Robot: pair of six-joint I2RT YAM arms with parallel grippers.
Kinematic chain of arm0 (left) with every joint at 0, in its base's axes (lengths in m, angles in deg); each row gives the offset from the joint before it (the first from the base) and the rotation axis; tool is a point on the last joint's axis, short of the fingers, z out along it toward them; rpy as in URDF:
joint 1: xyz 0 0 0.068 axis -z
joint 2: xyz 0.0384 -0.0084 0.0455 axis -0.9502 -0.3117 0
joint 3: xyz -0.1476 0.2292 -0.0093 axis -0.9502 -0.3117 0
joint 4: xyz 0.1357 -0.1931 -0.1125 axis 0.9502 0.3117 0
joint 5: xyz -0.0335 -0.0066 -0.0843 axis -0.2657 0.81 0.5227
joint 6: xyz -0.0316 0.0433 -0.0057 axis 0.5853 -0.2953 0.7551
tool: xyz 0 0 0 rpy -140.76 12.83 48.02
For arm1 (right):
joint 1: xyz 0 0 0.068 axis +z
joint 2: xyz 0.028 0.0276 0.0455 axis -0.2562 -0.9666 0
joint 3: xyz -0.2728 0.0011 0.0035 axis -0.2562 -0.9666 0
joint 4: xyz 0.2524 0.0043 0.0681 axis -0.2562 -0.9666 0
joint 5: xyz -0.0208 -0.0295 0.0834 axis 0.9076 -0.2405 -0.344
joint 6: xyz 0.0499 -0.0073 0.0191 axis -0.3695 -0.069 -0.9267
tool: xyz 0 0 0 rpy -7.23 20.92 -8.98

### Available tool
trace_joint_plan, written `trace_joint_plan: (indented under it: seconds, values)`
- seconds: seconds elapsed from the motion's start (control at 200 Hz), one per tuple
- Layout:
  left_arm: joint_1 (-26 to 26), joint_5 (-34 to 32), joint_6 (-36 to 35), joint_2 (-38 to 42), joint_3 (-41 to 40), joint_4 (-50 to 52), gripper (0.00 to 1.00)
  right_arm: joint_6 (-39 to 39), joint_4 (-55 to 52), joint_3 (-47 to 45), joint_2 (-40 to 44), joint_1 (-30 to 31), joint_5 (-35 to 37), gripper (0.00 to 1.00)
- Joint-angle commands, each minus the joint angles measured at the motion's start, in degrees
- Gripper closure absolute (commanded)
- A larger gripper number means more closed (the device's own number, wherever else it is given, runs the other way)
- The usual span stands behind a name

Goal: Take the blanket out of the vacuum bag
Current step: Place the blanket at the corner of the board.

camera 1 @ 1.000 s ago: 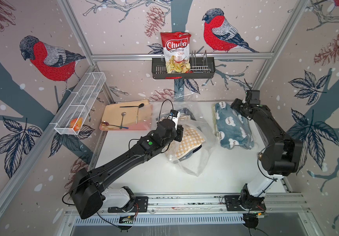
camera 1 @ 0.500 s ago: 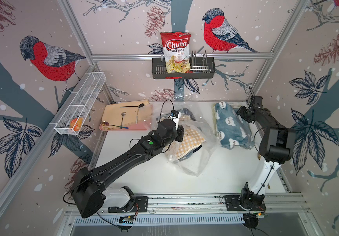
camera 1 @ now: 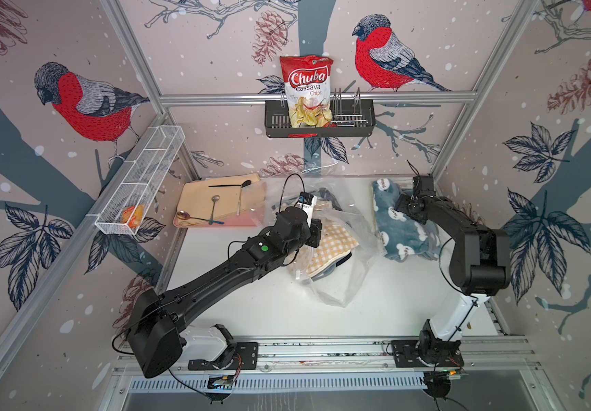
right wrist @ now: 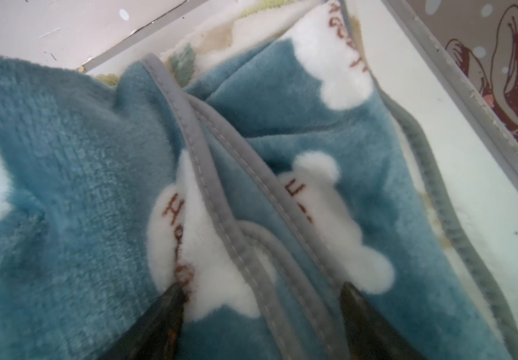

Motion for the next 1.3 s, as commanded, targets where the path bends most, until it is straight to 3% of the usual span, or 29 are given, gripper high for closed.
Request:
trace_joint_plan:
  seconds: [0.0,0.09,0.225,0.34,0.82,0.956,1.081,1.221,1.261,1.296]
  values:
    - [-0.12,1.30,-0.24,-0.32,0.35,-2.09,1.00,1.84,0.31,0.32,0.30,0.12,-1.09,0.25]
    - [-0.18,1.39,-0.24,-0.43,0.36,-2.00,1.00,1.73,0.83,1.33,-0.83,0.00,-3.86,0.41]
    - [-0.13,1.65,-0.30,-0.81,0.36,-2.01,1.00,1.16,0.45,3.26,-2.60,-0.91,-6.41,0.82]
    - [-0.13,1.64,-0.26,-0.87,0.36,-2.00,1.00,0.77,0.75,3.32,-0.72,-1.08,-4.36,1.00]
    - [-0.18,1.98,-0.38,-0.79,0.35,-2.09,1.00,-3.76,5.11,-1.71,9.47,-5.17,10.32,1.00]
    - [-0.13,2.48,-0.33,-1.00,0.35,-2.14,1.00,-3.29,7.44,-2.15,7.62,-7.07,8.14,1.00]
    - [-0.19,2.79,-0.17,-1.14,0.55,-2.09,1.00,-2.01,7.81,1.77,0.55,-6.76,1.94,1.00]
    - [-0.14,2.53,-0.31,-0.88,0.49,-2.01,1.00,-1.04,6.91,6.41,-6.92,-5.84,-3.45,0.89]
    - [-0.12,2.52,-0.27,-0.80,0.45,-2.07,1.00,-0.96,7.15,6.57,-7.76,-5.95,-6.13,0.81]
    - [-0.19,2.53,-0.28,-0.79,0.49,-2.07,1.00,-0.97,6.76,6.61,-7.97,-5.79,-6.88,0.67]
